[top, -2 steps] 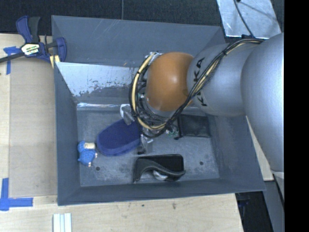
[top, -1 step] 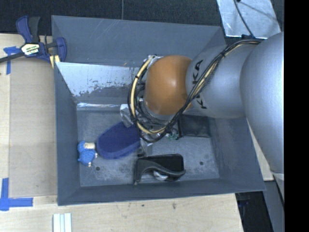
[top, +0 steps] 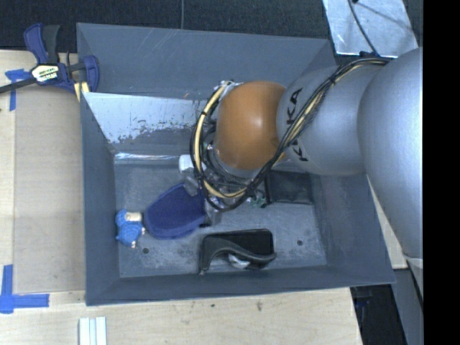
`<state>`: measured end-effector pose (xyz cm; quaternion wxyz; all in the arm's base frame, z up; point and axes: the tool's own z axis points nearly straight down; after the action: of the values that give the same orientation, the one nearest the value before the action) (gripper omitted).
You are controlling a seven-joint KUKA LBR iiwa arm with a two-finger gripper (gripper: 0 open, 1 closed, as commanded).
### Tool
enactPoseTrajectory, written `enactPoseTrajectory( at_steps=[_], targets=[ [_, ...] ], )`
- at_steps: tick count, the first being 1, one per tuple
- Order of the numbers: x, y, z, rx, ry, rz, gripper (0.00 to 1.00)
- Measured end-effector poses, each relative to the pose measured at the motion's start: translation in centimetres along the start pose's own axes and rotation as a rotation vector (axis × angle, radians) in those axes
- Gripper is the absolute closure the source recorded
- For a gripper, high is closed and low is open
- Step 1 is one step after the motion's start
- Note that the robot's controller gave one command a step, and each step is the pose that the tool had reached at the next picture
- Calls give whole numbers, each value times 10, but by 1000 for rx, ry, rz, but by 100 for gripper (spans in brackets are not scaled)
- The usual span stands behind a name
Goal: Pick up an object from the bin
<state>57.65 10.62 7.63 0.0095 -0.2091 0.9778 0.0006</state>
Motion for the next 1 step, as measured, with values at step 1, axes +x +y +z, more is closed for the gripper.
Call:
enactPoseTrajectory(
  at_steps=[1],
  targets=[
    [-3,-1,-37,-1,10,3,100]
  ],
)
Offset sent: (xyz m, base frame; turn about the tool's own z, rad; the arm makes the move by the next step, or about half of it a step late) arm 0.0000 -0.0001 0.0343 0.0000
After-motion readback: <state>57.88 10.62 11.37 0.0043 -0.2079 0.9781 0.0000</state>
